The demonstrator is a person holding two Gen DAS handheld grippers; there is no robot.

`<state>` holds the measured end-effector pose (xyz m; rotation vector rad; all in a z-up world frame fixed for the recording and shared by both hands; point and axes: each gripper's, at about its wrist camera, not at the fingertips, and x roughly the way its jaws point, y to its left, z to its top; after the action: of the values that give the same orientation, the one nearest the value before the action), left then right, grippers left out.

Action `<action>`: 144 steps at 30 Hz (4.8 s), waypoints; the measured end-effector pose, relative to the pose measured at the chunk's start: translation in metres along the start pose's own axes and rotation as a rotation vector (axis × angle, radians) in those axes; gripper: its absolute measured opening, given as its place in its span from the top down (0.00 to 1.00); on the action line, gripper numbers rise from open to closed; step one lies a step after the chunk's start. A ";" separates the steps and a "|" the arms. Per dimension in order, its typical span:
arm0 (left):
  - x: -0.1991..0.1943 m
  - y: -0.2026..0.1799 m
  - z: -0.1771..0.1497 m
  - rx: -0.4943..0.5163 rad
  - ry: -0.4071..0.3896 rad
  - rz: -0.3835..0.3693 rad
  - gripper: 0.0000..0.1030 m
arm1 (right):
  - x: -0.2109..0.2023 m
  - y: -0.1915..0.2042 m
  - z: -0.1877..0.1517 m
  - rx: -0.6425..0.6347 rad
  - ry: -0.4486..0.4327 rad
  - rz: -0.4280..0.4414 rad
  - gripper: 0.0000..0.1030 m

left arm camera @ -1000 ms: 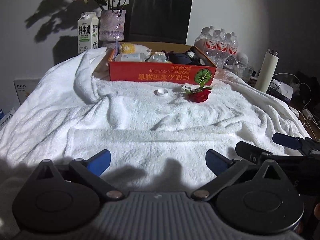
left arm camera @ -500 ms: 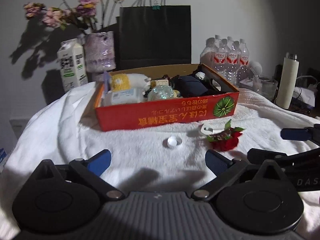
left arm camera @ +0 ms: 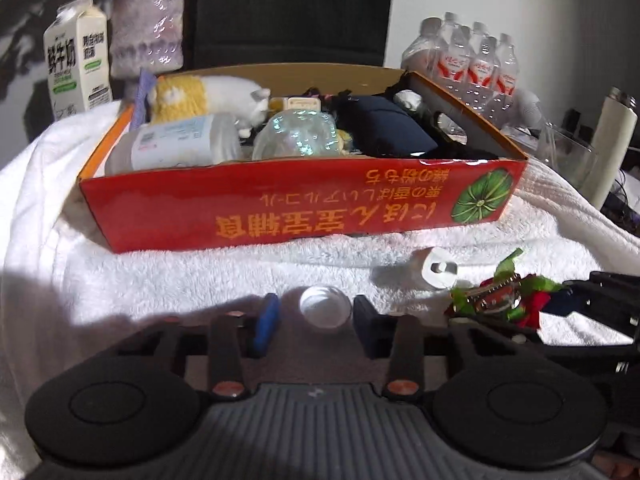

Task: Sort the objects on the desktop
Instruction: 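Grasp the red rose with the right gripper while the left gripper grasps the clear round lid, then carry the rose and clear lid into the orange box and open both grippers, then withdraw both grippers from the box back over the towel, then grasp the small white cap on the towel with the right gripper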

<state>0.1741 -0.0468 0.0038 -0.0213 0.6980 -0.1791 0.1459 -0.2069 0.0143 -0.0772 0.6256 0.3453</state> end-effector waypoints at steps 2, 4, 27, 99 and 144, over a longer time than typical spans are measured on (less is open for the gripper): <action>-0.002 0.000 -0.003 0.006 -0.011 -0.008 0.71 | -0.003 -0.002 0.000 0.018 -0.021 -0.007 0.56; -0.004 0.001 -0.004 -0.001 -0.022 -0.006 0.71 | -0.007 -0.007 -0.001 0.053 -0.042 -0.018 0.57; -0.205 -0.018 -0.058 -0.079 -0.188 0.006 0.71 | -0.167 0.050 -0.047 -0.023 -0.167 0.060 0.59; -0.009 0.066 0.160 -0.100 0.058 0.243 0.04 | 0.032 -0.040 0.186 0.173 0.114 -0.045 0.21; -0.254 -0.023 -0.175 -0.050 -0.205 0.145 0.00 | -0.237 0.083 -0.136 0.000 -0.232 -0.043 0.10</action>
<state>-0.1330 -0.0192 0.0337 -0.0360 0.4974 -0.0197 -0.1374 -0.2219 0.0456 -0.0494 0.3942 0.3071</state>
